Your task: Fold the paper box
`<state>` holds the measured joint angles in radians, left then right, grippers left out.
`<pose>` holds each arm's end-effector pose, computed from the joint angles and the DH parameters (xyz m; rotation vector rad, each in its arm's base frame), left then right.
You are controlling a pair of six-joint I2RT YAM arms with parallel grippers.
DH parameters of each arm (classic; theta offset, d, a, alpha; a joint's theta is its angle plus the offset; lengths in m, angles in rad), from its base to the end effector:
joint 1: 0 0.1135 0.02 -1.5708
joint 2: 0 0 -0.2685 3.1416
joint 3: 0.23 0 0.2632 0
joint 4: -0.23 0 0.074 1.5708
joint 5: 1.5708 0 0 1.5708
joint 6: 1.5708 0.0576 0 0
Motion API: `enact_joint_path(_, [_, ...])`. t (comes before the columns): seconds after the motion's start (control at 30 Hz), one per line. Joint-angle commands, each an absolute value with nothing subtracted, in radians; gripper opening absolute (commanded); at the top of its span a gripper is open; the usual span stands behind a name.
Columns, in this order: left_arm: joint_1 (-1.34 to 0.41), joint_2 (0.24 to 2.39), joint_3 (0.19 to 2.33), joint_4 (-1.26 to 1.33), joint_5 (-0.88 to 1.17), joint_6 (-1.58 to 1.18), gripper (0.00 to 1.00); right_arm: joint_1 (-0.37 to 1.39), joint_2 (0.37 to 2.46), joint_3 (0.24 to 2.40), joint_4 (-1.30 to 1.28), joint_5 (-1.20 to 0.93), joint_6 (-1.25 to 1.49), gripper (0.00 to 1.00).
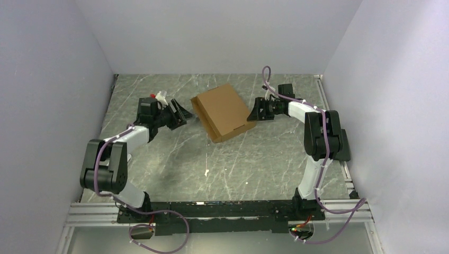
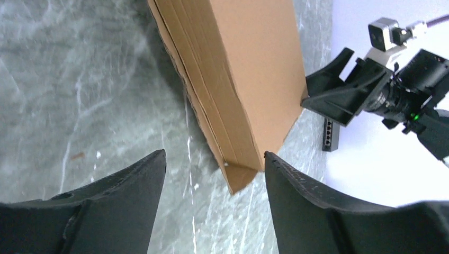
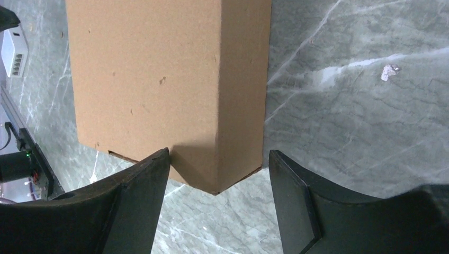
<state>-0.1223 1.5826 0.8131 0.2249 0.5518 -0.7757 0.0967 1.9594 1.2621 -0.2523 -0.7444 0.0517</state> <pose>0.3479 -0.0732 0.1830 -0.3737 2.1969 -1.0995 0.4187 0.0798 0.1488 -0.3553 2.3973 0.9934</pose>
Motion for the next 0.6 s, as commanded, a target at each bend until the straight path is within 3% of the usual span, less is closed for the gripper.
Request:
enact_joint_path(0.0, [-0.123,1.480,0.714,0.293,0.590,-0.778,0.77,0.089,1.904,1.252,-0.292,-0.775,0.009,0.72])
enact_joint_path(0.23, [-0.135,1.439,0.569,0.490,0.667,-0.942,0.90,0.089,1.916,1.252,-0.293,-0.808,-0.019,0.73])
enact_joint_path(0.57, [-0.301,1.483,0.580,0.589,0.566,-1.027,0.92,0.089,1.917,1.247,-0.291,-0.817,-0.020,0.72])
